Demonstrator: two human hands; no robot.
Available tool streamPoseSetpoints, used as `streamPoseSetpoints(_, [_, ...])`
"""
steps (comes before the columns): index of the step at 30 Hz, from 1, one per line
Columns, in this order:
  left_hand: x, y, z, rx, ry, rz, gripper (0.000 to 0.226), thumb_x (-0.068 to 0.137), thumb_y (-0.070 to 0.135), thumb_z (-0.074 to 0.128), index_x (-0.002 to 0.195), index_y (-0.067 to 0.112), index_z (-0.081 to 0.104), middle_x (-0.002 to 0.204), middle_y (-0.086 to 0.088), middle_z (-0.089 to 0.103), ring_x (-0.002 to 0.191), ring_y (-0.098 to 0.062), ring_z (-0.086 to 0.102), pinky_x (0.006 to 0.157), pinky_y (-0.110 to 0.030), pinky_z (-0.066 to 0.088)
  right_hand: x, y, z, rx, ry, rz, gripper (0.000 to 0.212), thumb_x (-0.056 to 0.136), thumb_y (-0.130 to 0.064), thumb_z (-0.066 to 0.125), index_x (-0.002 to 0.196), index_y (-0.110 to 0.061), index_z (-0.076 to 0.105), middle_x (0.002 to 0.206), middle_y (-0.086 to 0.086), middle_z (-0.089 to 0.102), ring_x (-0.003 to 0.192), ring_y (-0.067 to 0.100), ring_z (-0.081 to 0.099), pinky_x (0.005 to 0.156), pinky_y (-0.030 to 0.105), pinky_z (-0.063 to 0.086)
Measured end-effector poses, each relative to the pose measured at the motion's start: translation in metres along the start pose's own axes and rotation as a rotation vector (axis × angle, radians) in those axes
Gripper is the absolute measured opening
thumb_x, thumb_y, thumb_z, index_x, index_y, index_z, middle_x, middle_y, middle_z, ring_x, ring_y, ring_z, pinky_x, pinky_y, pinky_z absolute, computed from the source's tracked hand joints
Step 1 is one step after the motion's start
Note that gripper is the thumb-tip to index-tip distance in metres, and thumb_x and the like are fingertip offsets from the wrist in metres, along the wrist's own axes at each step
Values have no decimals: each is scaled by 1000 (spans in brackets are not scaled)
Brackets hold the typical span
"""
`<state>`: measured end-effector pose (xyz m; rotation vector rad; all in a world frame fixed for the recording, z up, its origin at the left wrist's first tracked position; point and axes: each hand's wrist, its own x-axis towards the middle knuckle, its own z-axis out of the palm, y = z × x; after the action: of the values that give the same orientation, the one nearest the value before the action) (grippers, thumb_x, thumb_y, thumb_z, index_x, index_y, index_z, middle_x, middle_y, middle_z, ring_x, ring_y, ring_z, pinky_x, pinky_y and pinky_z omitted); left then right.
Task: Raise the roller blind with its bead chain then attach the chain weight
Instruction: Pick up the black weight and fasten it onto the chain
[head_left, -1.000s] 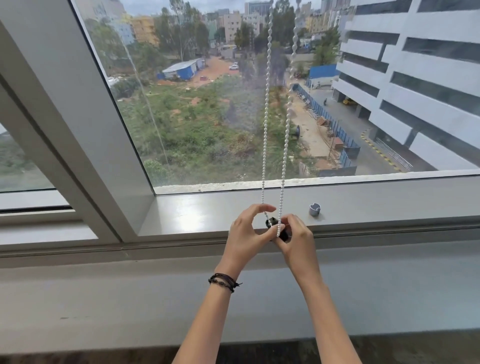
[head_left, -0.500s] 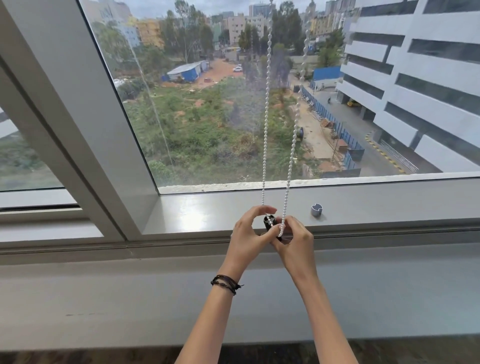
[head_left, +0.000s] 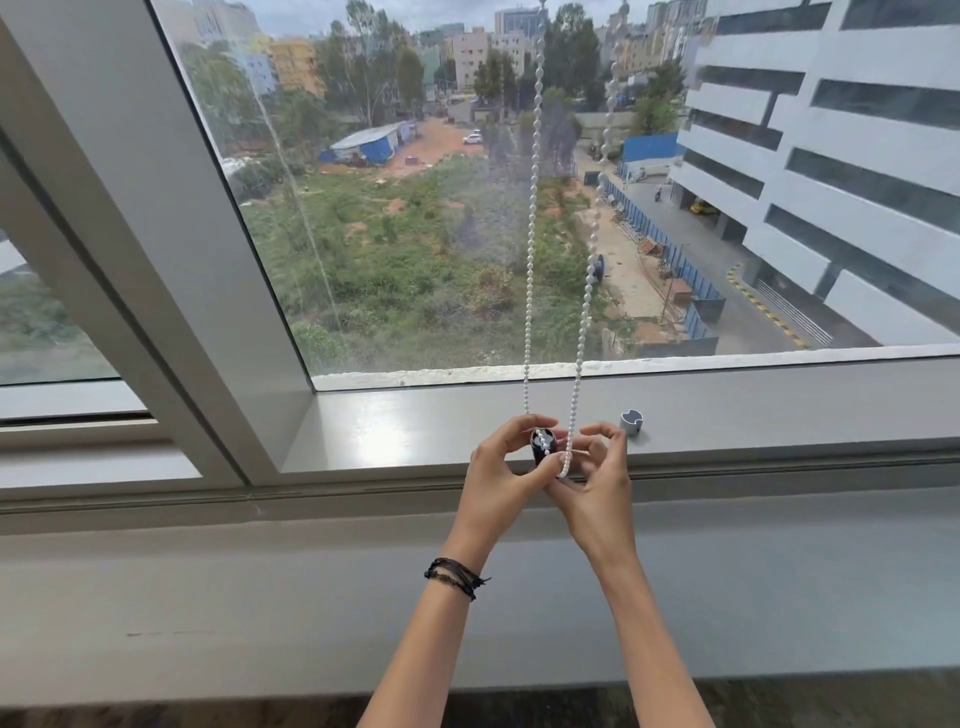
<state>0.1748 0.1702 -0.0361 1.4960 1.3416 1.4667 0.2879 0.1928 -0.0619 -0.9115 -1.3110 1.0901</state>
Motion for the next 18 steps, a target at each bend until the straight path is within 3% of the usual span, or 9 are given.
streamPoseSetpoints(4, [0, 1, 0, -26, -34, -14, 33, 78, 7, 73, 100, 30, 64, 101, 5, 73, 101, -5, 65, 94, -25, 50, 4, -4, -9, -11, -8, -9, 58, 71, 6, 74, 97, -31, 38, 91, -3, 64, 78, 2, 67, 63, 10, 49])
streamPoseSetpoints(10, [3, 6, 1, -40, -74, -37, 36, 78, 11, 74, 101, 35, 63, 98, 16, 72, 101, -4, 65, 89, -19, 50, 4, -9, -12, 6, 1, -4, 60, 69, 5, 75, 98, -32, 38, 89, -6, 64, 79, 1, 67, 64, 11, 50])
streamPoseSetpoints(15, [4, 11, 3, -55, -29, -28, 34, 79, 7, 72, 100, 33, 65, 98, 4, 75, 101, -9, 66, 90, -35, 54, 5, -12, -13, 17, -11, -21, 62, 69, -1, 79, 98, -36, 37, 85, -15, 68, 80, 5, 68, 63, 13, 51])
streamPoseSetpoints(18, [3, 12, 4, -59, -6, -22, 34, 79, 4, 72, 99, 31, 65, 100, -3, 74, 99, -12, 68, 91, -35, 54, 7, -10, -15, 26, -48, -4, 61, 70, 3, 76, 100, -33, 38, 85, -13, 67, 82, 6, 68, 65, 15, 52])
